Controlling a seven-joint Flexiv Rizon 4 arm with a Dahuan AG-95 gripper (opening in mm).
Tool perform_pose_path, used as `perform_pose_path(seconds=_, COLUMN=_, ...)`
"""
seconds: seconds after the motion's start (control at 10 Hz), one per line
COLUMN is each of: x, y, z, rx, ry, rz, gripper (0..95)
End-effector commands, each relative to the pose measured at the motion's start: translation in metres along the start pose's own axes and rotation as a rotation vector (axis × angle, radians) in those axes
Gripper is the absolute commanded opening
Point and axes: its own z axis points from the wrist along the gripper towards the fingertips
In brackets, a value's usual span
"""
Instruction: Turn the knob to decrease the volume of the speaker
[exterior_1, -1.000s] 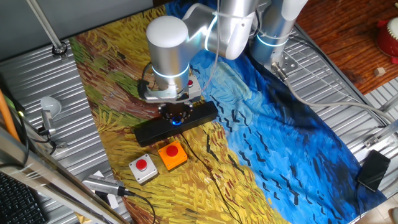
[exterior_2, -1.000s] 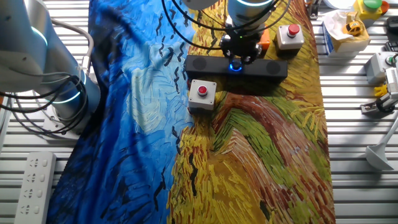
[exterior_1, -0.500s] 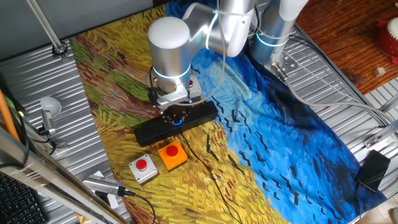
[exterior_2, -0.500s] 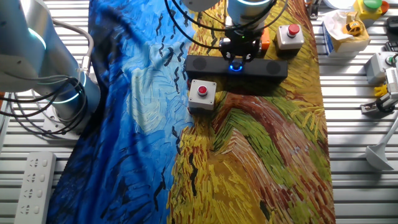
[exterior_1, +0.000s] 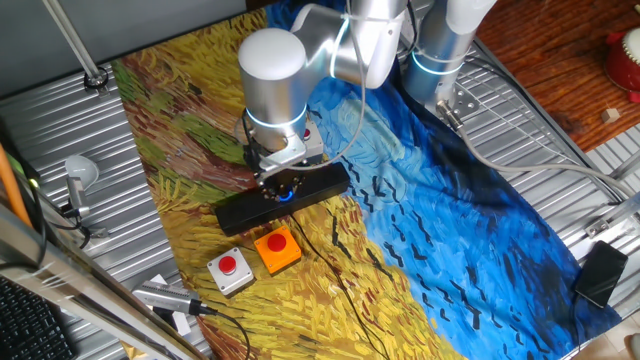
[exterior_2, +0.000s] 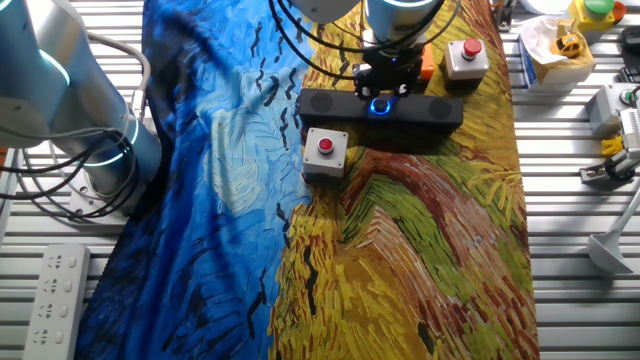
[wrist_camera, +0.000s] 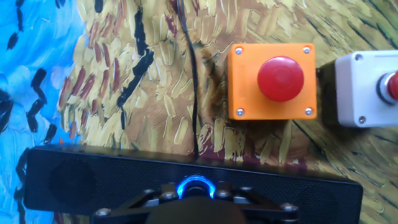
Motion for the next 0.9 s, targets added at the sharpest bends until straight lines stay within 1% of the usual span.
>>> perform_pose_path(seconds=0.1, x=-0.001, y=-0.001, z=0.000, rx=0.002, ry=-0.014, rz=0.345, gripper=76.0)
perform_pose_path(seconds=0.2, x=-0.001, y=-0.001, z=0.000, rx=0.002, ry=-0.014, rz=0.444, gripper=76.0)
perform_pose_path(seconds=0.3, x=0.000, y=-0.001, z=0.000, rx=0.002, ry=-0.010, rz=0.522, gripper=57.0)
perform_pose_path(seconds=0.5, x=0.000, y=-0.004, z=-0.001, rx=0.000, ry=-0.011, rz=0.760, gripper=57.0)
perform_pose_path(seconds=0.7, x=0.003, y=-0.012, z=-0.003, rx=-0.004, ry=-0.002, rz=0.913, gripper=57.0)
perform_pose_path(seconds=0.8, x=0.004, y=-0.015, z=-0.004, rx=-0.005, ry=-0.002, rz=0.949, gripper=57.0)
perform_pose_path(seconds=0.9, x=0.005, y=-0.018, z=-0.005, rx=-0.006, ry=-0.002, rz=0.960, gripper=57.0)
